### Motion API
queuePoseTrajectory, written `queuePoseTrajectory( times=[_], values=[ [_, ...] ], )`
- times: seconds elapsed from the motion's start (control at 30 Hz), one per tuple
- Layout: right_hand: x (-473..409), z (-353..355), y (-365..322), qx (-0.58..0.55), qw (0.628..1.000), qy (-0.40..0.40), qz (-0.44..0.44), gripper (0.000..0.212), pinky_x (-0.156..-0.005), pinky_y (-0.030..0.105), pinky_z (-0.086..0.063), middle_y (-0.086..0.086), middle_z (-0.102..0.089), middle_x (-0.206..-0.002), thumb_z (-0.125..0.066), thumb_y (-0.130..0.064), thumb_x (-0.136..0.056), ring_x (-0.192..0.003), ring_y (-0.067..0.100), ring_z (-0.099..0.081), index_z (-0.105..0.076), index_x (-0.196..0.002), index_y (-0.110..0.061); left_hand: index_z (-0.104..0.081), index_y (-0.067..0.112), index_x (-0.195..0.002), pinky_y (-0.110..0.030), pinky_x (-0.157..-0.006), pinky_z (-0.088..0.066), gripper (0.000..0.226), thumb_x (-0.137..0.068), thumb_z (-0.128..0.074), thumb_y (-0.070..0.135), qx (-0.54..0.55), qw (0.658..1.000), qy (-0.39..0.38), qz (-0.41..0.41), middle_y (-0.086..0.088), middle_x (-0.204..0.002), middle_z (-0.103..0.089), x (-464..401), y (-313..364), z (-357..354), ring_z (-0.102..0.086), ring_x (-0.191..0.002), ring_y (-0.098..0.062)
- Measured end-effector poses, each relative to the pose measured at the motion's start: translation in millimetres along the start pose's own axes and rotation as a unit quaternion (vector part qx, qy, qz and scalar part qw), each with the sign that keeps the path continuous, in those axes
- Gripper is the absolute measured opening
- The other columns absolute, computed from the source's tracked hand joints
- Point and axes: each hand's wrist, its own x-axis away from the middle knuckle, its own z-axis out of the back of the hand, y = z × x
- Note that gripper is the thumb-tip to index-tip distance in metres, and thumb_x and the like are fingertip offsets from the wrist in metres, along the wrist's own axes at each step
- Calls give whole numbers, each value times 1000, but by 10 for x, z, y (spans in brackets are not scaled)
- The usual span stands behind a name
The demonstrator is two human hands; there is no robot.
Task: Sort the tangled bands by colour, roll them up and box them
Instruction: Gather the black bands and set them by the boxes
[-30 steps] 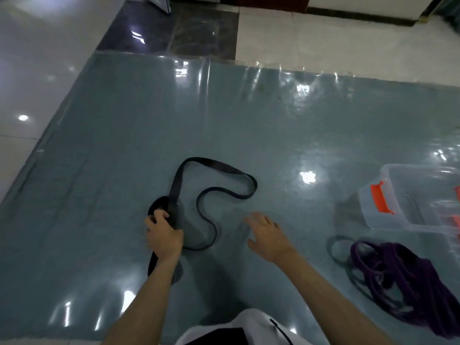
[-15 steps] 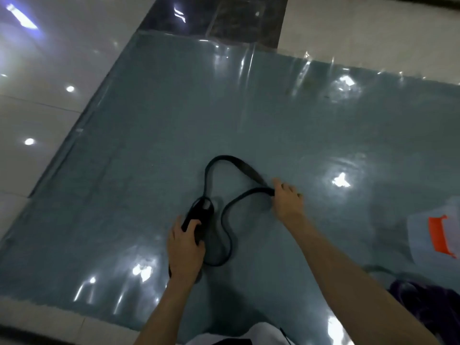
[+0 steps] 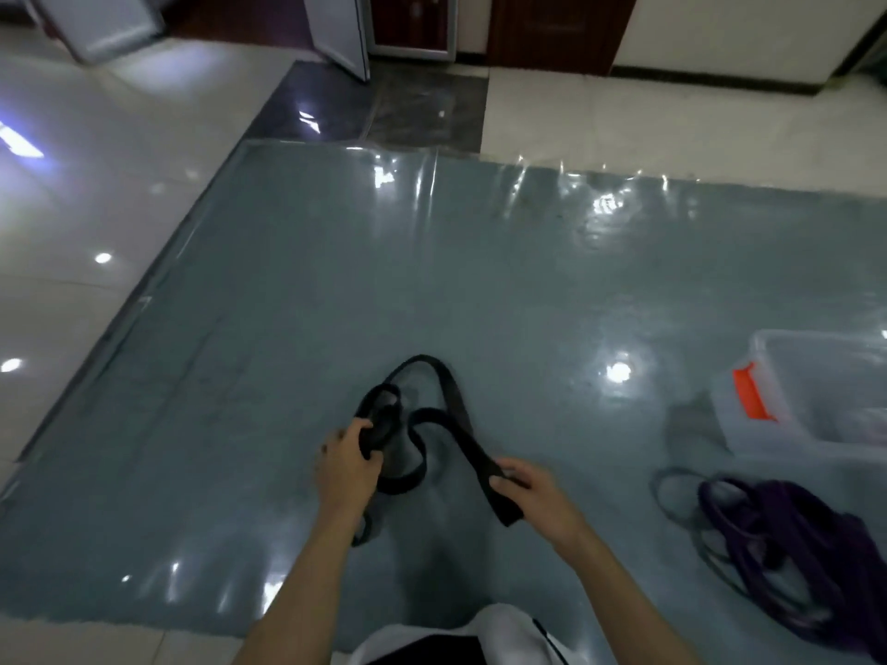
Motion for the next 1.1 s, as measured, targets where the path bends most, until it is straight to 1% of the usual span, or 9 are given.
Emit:
queuePoseTrajectory(
  times=[0.1,0.2,0.27,0.37,0.43,0.5,0.63,0.83,1.1],
  values=[
    [324,71,-11,-45,999,28,11,22,-81,29,-60,14,-79,-106,-66,-10,-102,-93,21,-77,-75,-121,-14,-55,27,-139,-55,-98,-51,52,-92,-74,16,-73,997,-6,11,-17,-141,-45,225,-60,-129,-51,-119,-42],
    [610,176,87,-63,996,66,13,21,-75,26,-57,16,-77,-102,-64,-7,-102,-88,21,-74,-75,-119,-12,-60,16,-137,-51,-102,-52,54,-88,-74,-3,15,999,28,9,-25,-144,-40,362,-119,-175,-54,-118,-44],
    [789,219,197,-81,993,91,1,20,-73,27,-54,14,-77,-96,-63,-7,-103,-85,21,-72,-75,-117,-12,-64,16,-134,-44,-98,-54,48,-91,-71,-5,94,995,13,26,-21,-134,-51,429,-81,-152,-59,-115,-42],
    [993,287,323,-122,986,112,1,22,-73,29,-53,12,-76,-89,-61,-6,-103,-79,20,-68,-75,-119,-9,-65,27,-138,-25,-84,-53,43,-101,-66,7,195,980,-45,0,6,-120,-69,565,228,-164,-67,-108,-19],
    [1108,348,360,-141,982,122,11,23,-75,30,-54,12,-76,-87,-61,-6,-103,-77,19,-68,-75,-121,-8,-65,34,-136,-9,-75,-50,38,-104,-64,13,242,967,-70,-27,26,-110,-68,701,542,-236,-67,-96,4],
    [1224,441,363,-168,975,142,28,23,-76,30,-57,12,-77,-87,-61,-6,-103,-79,21,-71,-74,-123,-8,-65,40,-130,-4,-71,-50,36,-105,-64,14,279,953,-109,-41,31,-108,-67,905,889,-346,-66,-89,14],
    [1466,658,304,-212,950,211,90,24,-82,30,-62,9,-80,-106,-60,-12,-105,-95,24,-77,-74,-124,-17,-58,43,-135,1,-82,-46,42,-104,-66,16,292,930,-187,-119,34,-121,-62,1386,1551,-587,-59,-103,26],
    [1887,1303,274,-240,891,341,181,24,-86,21,-59,-4,-77,-119,-64,-19,-104,-110,12,-73,-76,-121,-32,-55,50,-143,-16,-95,-53,55,-95,-74,30,271,902,-284,-180,33,-122,-69,2120,2415,-953,-66,-114,6],
    [2840,2943,754,-258,863,371,225,39,-91,26,-59,2,-77,-122,-70,-45,-91,-118,22,-72,-76,-124,-26,-59,29,-146,-37,-110,-53,61,-87,-77,26,311,877,-313,-189,12,-134,-72,3257,3668,-1741,-67,-124,-7]
  ],
)
